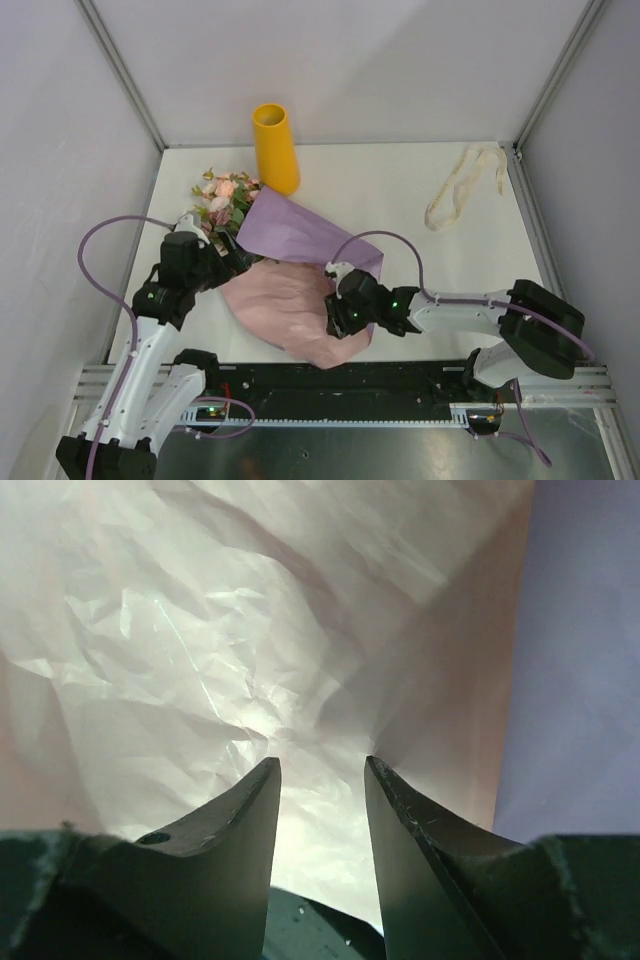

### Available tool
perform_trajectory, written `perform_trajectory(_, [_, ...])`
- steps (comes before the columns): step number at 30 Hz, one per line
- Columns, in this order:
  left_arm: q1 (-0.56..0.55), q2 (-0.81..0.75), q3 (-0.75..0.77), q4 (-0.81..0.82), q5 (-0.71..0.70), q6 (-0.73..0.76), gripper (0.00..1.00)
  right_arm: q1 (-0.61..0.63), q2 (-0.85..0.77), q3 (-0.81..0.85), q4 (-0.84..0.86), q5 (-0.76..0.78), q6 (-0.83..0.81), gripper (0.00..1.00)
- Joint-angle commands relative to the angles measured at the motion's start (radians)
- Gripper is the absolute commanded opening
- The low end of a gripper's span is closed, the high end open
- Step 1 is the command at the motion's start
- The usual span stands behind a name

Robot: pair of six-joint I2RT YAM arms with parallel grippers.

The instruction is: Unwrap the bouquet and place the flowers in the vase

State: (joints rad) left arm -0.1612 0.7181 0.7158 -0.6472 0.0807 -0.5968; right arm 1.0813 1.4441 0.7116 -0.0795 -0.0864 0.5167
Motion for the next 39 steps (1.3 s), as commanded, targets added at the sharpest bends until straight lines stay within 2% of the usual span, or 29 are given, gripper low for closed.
perform_trajectory(1, [-0.003, -0.010, -0.022, 0.000, -0.090, -0.114, 0.96, 0.067, 0.048, -0.004, 0.068, 0.206, 0.051, 0.44])
perform_trajectory(5, [-0.002, -0.032, -0.077, 0.000, -0.179, -0.224, 0.92, 0.094, 0.054, -0.003, 0.069, 0.292, 0.058, 0.44])
perform_trajectory(9, [-0.001, -0.018, -0.084, 0.000, -0.209, -0.242, 0.91, 0.094, -0.029, 0.000, 0.107, 0.367, 0.003, 0.46])
perform_trajectory(14, [0.009, 0.028, -0.061, 0.001, -0.202, -0.223, 0.92, 0.061, -0.136, 0.004, 0.206, 0.440, -0.142, 0.53])
perform_trajectory(18, [0.011, 0.038, -0.023, 0.000, -0.199, -0.141, 0.93, 0.021, -0.149, 0.026, 0.281, 0.460, -0.282, 0.64])
perform_trajectory(26, [0.011, -0.042, -0.013, 0.001, -0.263, 0.003, 0.94, -0.022, -0.048, 0.134, 0.330, 0.460, -0.525, 0.83])
perform_trajectory(30, [0.012, -0.062, -0.032, 0.000, -0.291, 0.037, 0.96, -0.026, 0.035, 0.190, 0.338, 0.481, -0.596, 0.85])
perform_trajectory(39, [0.009, -0.082, -0.040, 0.005, -0.247, 0.032, 0.97, -0.029, 0.210, 0.303, 0.334, 0.480, -0.647, 0.83])
